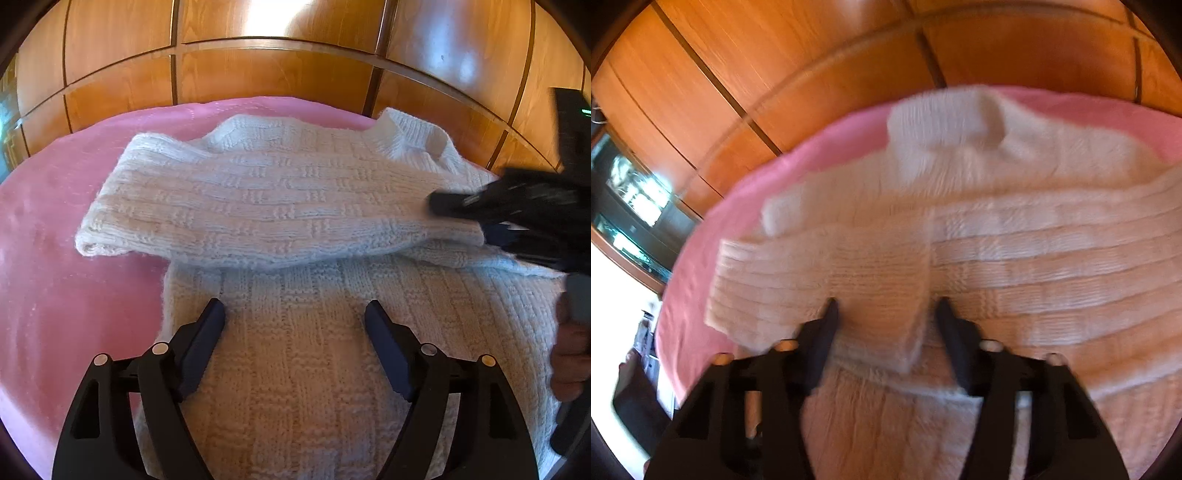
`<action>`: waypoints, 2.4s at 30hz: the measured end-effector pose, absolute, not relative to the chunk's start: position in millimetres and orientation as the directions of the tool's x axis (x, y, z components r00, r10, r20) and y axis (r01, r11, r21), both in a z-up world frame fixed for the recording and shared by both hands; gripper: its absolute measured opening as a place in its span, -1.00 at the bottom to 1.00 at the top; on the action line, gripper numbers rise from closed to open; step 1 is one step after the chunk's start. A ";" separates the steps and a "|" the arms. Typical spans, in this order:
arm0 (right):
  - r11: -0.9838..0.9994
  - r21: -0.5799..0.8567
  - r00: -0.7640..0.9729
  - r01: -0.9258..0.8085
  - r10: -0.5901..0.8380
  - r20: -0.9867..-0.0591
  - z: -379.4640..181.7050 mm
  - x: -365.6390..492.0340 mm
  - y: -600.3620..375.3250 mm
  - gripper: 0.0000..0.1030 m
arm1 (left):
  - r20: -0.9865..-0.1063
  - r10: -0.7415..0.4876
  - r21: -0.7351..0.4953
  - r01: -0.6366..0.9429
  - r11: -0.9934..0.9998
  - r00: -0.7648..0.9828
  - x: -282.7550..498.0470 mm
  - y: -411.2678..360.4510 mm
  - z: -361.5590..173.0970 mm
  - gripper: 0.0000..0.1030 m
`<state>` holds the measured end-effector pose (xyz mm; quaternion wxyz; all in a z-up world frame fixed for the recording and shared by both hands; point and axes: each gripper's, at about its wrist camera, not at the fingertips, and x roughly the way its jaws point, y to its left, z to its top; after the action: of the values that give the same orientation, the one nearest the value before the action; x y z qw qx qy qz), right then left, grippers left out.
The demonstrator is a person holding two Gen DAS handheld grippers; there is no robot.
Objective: Fold small clothes
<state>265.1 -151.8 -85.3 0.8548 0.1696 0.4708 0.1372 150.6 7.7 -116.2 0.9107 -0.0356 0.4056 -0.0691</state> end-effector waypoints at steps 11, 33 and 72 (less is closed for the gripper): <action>0.954 0.252 0.726 -0.163 0.289 -0.625 23.0 254.3 -153.6 -0.85 | -0.733 -0.174 -0.140 0.105 0.985 0.658 150.0 8.8 -116.1 0.57; 0.914 0.288 0.654 0.285 0.034 -0.756 -69.0 248.4 -307.8 -0.85 | -0.795 -0.156 -0.318 -0.183 0.930 0.587 204.5 67.1 -100.1 0.53; 0.984 0.143 0.677 0.102 0.037 -0.735 -96.4 255.5 -239.9 0.74 | -0.707 -0.068 -0.172 -0.078 0.982 0.704 217.8 47.7 -70.4 0.51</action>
<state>255.5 -239.9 -96.4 0.9115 0.0866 0.4017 -0.0180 217.8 47.7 -70.4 0.9183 -0.0950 0.3844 0.0030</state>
